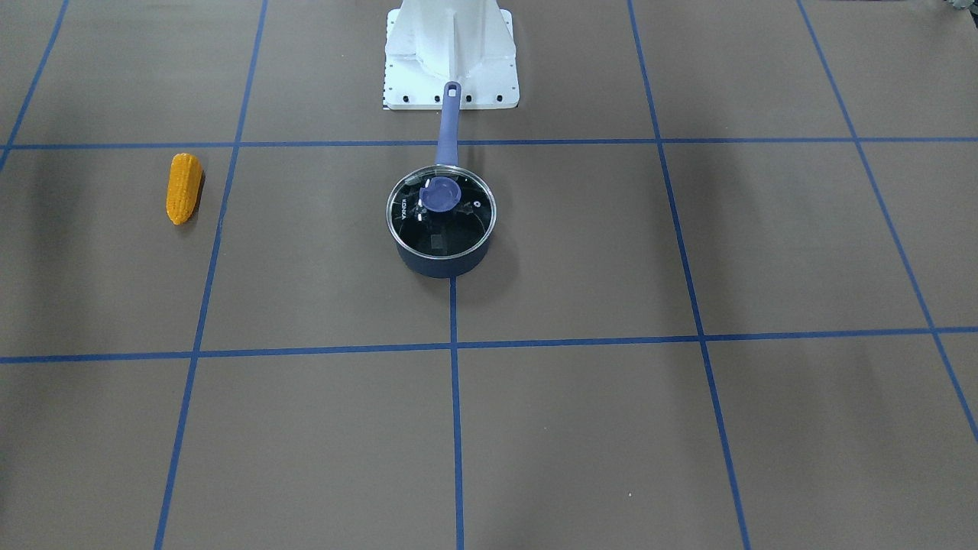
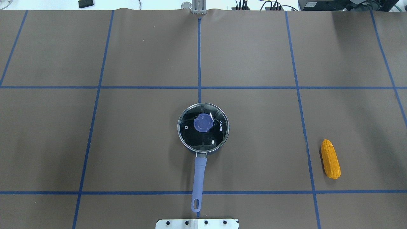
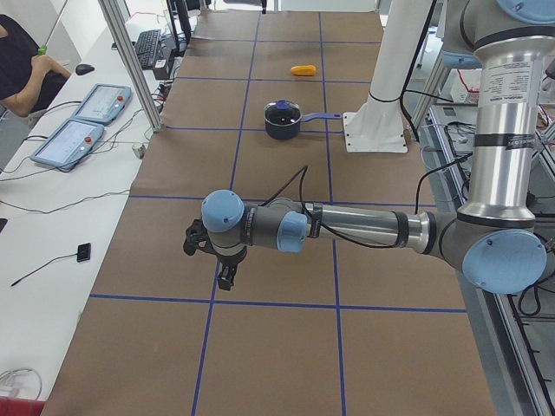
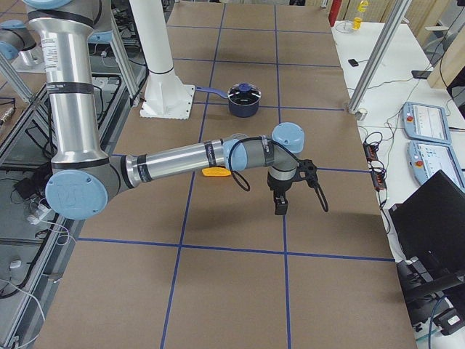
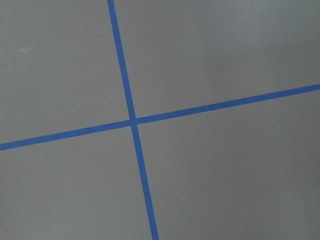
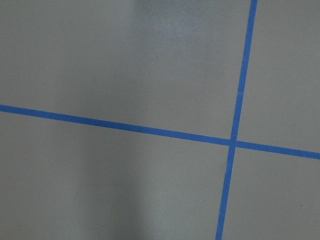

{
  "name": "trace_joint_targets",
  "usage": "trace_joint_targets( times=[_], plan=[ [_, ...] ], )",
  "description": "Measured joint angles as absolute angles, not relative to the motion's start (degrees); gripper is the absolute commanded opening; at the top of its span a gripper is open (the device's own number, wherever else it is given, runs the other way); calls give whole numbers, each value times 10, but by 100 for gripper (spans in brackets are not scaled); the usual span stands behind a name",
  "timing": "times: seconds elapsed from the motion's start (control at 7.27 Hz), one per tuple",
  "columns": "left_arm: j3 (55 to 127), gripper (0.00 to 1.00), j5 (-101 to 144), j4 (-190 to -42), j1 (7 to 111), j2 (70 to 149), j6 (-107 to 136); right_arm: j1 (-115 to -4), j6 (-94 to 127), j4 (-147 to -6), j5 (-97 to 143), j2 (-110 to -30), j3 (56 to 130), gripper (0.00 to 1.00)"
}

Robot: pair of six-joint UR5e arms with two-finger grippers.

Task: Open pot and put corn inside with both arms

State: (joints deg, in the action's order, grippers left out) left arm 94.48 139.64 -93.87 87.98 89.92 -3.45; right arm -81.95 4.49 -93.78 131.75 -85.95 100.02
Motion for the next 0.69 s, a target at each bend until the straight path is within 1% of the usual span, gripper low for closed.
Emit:
trace_joint_targets(
  times=[0.28, 0.41, 0.69],
  plan=[
    [946, 99, 1396, -938, 880, 907, -25, -820, 44, -937, 1317, -859, 1001, 100],
    [946, 99, 1397, -937, 877, 924, -7, -820, 44, -937, 1317, -854, 1004, 100],
    [950, 99, 1399, -911, 842, 993, 50, -818, 45, -937, 1321, -844, 1028, 100]
  ],
)
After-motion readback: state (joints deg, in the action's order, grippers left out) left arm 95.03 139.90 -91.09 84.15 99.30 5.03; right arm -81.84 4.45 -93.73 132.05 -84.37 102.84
